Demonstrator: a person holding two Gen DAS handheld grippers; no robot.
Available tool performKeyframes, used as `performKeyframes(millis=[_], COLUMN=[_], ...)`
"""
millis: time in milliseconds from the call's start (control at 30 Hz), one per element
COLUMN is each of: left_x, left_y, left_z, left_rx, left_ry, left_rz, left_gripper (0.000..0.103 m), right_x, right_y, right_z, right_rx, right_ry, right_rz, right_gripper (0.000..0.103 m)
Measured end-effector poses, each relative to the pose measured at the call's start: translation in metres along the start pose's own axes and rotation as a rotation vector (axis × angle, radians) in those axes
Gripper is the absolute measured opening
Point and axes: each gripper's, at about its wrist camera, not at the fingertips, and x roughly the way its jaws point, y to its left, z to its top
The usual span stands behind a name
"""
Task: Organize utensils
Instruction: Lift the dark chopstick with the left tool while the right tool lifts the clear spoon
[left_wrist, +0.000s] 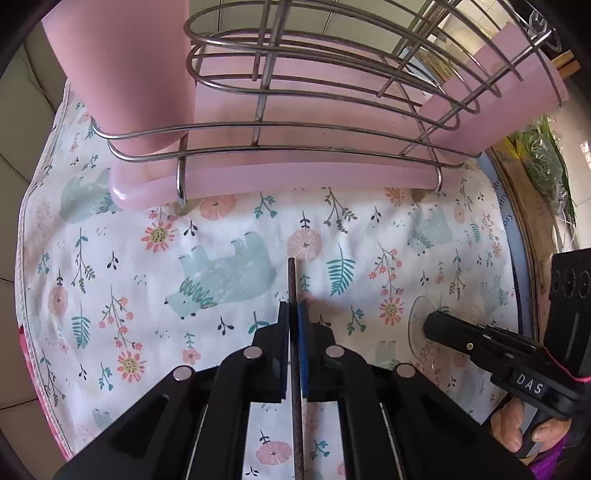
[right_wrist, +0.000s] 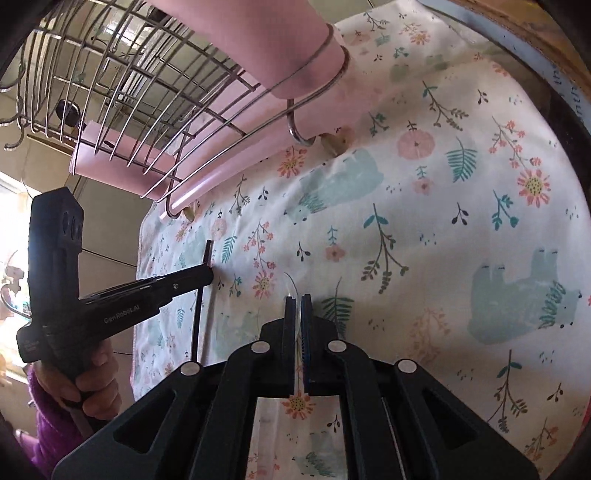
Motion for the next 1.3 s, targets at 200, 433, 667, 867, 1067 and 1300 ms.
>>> performKeyframes(millis=[200,433,667,867,1067,1300], left_x=[-0.019,-0.036,-0.071,-0.115,-0.164,-0.218], left_y=[0.013,0.022,0.040,0.046,0.048,0.036], left_z=[-0.004,-0.014,-0.030,-0.051,-0.068,-0.069], left_rx=[-0.001,0.002,-0.003,-0.008,-0.008,-0.005], left_ry=[-0.040,-0.088,-0.192,-0.347,-0.506,-0.665], left_rz=[-0.080,-0.135,-0.165,-0.141,-0.127,-0.139], left_gripper=[0.004,0.004,0.004,0.004,0.004,0.004], right_x=[0.002,0.001,-0.002,-0.030,-0.070,-0.127], right_y=[-0.017,-0.009,0.012,0.031,0.060,0.087], right_z=[0.008,0.010,0.001,-0.011,-0.018,-0.020], right_rx=[0.105,0.046,-0.042,-0.124,-0.211,-0.275], right_ry=[0.079,0.087,0.038,-0.090,-0.281,-0.486], right_rz=[0.115,0.082,-0.011,-0.019,-0.021,-0.019], right_gripper=[0.013,0.016,0.004,0.003,0.003,0.003])
